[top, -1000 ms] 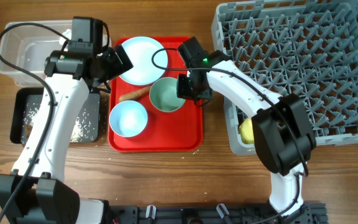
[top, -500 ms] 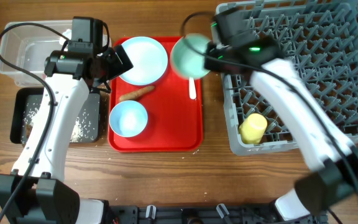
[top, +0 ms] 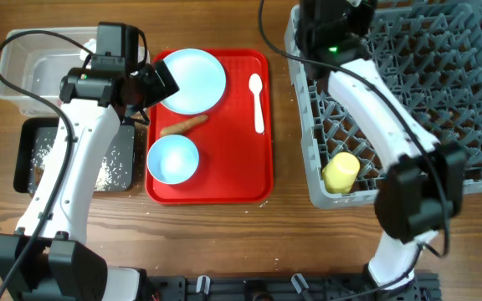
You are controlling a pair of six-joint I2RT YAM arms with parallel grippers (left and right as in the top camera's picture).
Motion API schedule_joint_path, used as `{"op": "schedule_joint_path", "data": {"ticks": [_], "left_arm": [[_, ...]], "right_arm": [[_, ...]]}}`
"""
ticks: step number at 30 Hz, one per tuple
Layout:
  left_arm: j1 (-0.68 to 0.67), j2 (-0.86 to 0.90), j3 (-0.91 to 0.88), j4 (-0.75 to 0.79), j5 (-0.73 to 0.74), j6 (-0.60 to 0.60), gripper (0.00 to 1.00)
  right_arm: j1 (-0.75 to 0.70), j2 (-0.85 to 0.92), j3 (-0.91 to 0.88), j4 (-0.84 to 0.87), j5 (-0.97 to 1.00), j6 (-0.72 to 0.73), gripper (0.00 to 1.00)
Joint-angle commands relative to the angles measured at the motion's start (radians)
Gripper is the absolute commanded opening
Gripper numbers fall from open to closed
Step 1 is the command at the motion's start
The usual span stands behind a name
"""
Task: Sort waste into correct bins and load items into the dishwasher rack
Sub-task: 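Grasp the green bowl with the right gripper and place it in the rack, then grasp the light-blue bowl with the right gripper and move it to the rack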
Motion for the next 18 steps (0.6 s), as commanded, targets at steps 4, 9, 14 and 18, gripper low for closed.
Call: {"op": "schedule_joint_path", "data": {"ticks": [4, 9, 14, 18], "left_arm": [[0.004, 0.000, 0.006, 0.003, -0.014, 0.001, 1.00], [0.004, 0.000, 0.006, 0.003, -0.014, 0.001, 1.00], [0.004, 0.000, 0.006, 0.003, -0.014, 0.001, 1.00], [0.004, 0.000, 0.006, 0.003, -0.014, 0.001, 1.00]], "right_arm": [[0.001, 0.166, 0.005, 0.053, 0.141, -0.549, 0.04], [0.024, 0.172, -0.008, -0.046, 0.110, -0.549, 0.04], [0.062, 0.172, -0.008, -0.215, -0.015, -0.549, 0.04], [0.089, 0.172, -0.008, -0.222, -0.025, -0.549, 0.19]]}}
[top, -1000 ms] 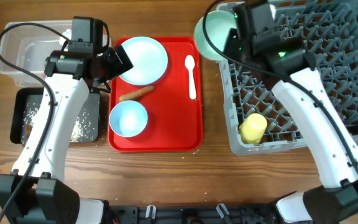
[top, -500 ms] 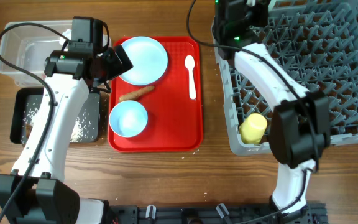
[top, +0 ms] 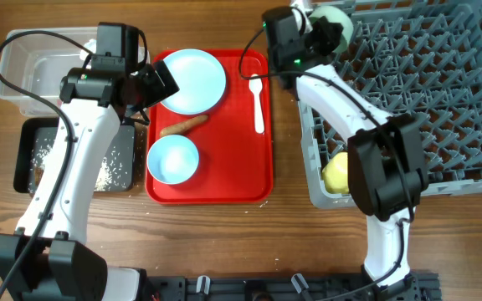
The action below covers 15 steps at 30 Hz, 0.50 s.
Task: Sort waste into correct bins and load items into the dishwasher rack
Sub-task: 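Grasp the light-blue bowl with the right gripper and move it to the rack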
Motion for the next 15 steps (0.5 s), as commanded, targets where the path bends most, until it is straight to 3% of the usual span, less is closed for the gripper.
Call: {"op": "schedule_joint_path", "data": {"ticks": [1, 2, 4, 9, 13, 15], "left_arm": [[0.004, 0.000, 0.006, 0.002, -0.014, 0.001, 1.00], [0.004, 0.000, 0.006, 0.002, -0.013, 0.001, 1.00], [0.004, 0.000, 0.006, 0.002, -0.014, 0.001, 1.00], [0.004, 0.000, 0.006, 0.002, -0.014, 0.001, 1.00], [0.004, 0.000, 0.006, 0.002, -0.014, 0.001, 1.00], [0.004, 0.000, 0.006, 0.002, -0.014, 0.001, 1.00]], "right_arm": [[0.018, 0.008, 0.001, -0.002, -0.060, -0.005, 0.31], [0.022, 0.008, 0.001, -0.002, -0.059, -0.005, 0.59], [0.031, 0.007, 0.001, -0.001, -0.055, -0.005, 1.00], [0.074, -0.029, 0.002, 0.001, -0.040, 0.024, 1.00], [0.099, -0.105, 0.002, -0.012, -0.114, 0.133, 1.00], [0.121, -0.167, 0.002, -0.098, -0.244, 0.235, 1.00]]}}
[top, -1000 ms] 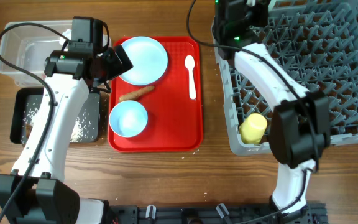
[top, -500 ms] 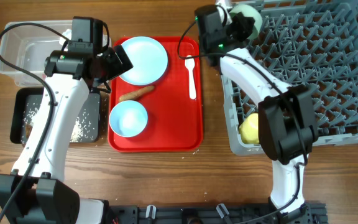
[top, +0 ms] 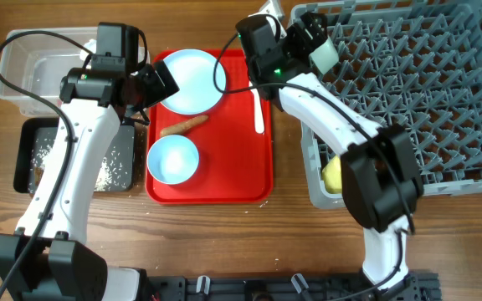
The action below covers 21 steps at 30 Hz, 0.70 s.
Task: Sort waste into correct bins and load items into the dishwasher rack
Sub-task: 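Grasp the light-blue bowl with the right gripper and move it to the rack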
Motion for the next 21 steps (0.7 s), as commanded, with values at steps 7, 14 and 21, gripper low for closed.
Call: {"op": "schedule_joint_path", "data": {"ticks": [7, 14, 21], "left_arm": [[0.004, 0.000, 0.006, 0.002, -0.014, 0.001, 1.00], [0.004, 0.000, 0.006, 0.003, -0.014, 0.001, 1.00], [0.007, -0.005, 0.021, 0.017, 0.050, 0.001, 1.00]], "right_arm": [[0.051, -0.192, 0.002, -0.443, -1.412, 0.647, 1.00], [0.122, -0.080, -0.062, -0.387, -1.563, 0.950, 0.81], [0.195, -0.014, -0.063, -0.370, -1.510, 1.060, 0.77]]}}
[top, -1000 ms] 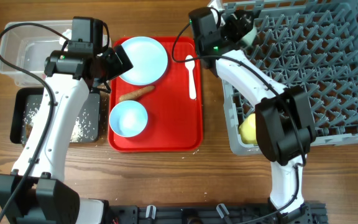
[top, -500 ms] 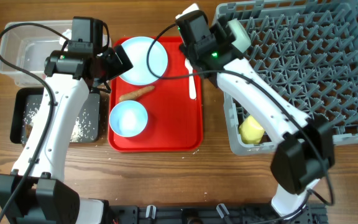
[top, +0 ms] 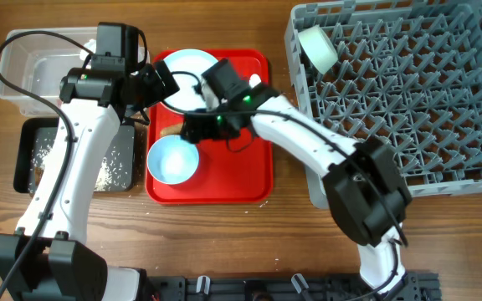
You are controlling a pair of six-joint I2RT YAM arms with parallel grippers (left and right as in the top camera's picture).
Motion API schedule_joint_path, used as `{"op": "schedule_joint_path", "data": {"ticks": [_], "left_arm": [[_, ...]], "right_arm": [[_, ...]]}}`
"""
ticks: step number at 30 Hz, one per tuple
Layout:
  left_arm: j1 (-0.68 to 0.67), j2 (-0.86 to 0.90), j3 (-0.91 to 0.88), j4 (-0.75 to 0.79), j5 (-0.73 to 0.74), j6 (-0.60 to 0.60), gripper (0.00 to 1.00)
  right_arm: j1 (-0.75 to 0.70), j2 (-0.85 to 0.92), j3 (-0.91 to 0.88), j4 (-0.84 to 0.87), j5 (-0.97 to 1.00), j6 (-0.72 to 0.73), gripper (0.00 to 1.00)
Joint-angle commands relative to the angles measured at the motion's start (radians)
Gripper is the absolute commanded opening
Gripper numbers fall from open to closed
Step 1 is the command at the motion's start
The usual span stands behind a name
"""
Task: Sort waste into correct bins and load items into the dishwasher rack
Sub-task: 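Grasp the light-blue bowl with the right gripper and move it to the rack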
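A red tray holds a light blue plate, a light blue bowl, an orange carrot-like scrap and a white spoon, which is mostly hidden by my right arm. My right gripper is stretched across the tray, low over the scrap's right end, and looks open. My left gripper hangs open at the tray's left edge beside the plate, with nothing in it. A pale green cup lies in the far left corner of the grey dishwasher rack.
A clear plastic bin stands at the far left. In front of it is a black bin with white crumbs inside. The rack fills the right side. My right arm crosses the rack's left wall and the tray.
My right gripper has moved from the rack's far left corner, next to the pale green cup, to the tray's middle over the orange scrap. The cup stays in the rack. The left arm is unmoved.
My right gripper was first over the rack's far left area. Then it stood at the rack's far left corner with the pale green cup. Then the cup lay in that corner beside the fingers. Now the gripper is over the tray. My left arm held still throughout.
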Motion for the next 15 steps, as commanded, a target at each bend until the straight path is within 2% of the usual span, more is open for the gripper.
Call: {"op": "schedule_joint_path", "data": {"ticks": [1, 5, 10, 15], "left_arm": [[0.013, -0.012, 0.039, 0.004, 0.034, 0.001, 1.00], [0.066, -0.089, 0.150, -0.072, 0.025, 0.001, 1.00], [0.200, -0.270, 0.173, -0.064, -0.014, 0.001, 1.00], [0.303, -0.372, 0.173, -0.067, -0.031, 0.001, 1.00]], "right_arm": [[0.016, 0.010, -0.002, -0.005, -0.008, 0.058, 0.77], [0.018, 0.013, -0.003, -0.025, 0.042, 0.061, 0.74], [0.021, 0.023, -0.003, -0.024, 0.063, 0.084, 0.71], [0.024, 0.069, -0.003, -0.026, 0.063, 0.086, 0.60]]}}
